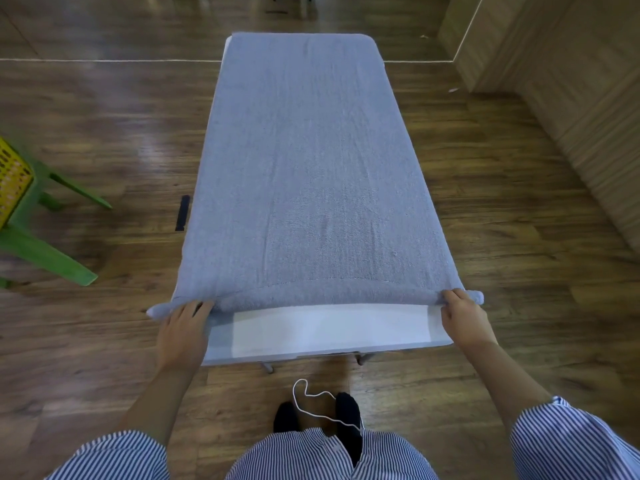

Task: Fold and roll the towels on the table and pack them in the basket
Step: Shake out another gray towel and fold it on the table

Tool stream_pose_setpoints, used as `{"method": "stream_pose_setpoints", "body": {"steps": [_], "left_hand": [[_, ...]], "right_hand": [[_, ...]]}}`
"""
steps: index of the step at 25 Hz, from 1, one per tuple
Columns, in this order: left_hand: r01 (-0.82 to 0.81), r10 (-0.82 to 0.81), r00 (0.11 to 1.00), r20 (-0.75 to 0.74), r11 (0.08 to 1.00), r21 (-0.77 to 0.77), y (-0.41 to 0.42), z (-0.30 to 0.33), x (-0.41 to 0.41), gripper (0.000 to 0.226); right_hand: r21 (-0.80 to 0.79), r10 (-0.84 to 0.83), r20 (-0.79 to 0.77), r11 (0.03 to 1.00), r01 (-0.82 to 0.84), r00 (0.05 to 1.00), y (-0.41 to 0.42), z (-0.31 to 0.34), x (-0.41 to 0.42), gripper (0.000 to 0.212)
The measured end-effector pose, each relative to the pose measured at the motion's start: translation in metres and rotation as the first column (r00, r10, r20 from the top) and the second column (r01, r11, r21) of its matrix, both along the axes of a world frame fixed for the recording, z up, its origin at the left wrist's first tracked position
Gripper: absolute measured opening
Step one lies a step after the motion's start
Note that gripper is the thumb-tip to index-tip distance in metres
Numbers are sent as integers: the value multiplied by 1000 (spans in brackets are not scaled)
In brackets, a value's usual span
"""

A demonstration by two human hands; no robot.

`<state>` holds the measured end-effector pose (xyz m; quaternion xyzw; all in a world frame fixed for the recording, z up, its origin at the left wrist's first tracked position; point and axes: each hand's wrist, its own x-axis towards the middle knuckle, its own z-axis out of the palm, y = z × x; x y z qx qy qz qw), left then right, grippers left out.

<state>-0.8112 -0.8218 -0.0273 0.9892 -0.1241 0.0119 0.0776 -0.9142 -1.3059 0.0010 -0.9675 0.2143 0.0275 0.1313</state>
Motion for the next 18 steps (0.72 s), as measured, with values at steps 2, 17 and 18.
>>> {"method": "stream_pose_setpoints", "body": {"steps": [2, 17, 18], "left_hand": [[11, -11, 1000, 5, 999, 43, 4, 1, -1, 56], [58, -55, 987, 151, 998, -19, -10, -2, -8, 37], [62, -60, 989, 137, 998, -12, -10, -6, -7, 38]], "right_hand": [[4, -18, 26, 1000, 18, 999, -2, 0, -3, 12], [-218, 271, 215, 950, -224, 938, 3, -12, -12, 35], [-213, 265, 193, 951, -223, 945, 5, -13, -11, 41]]}}
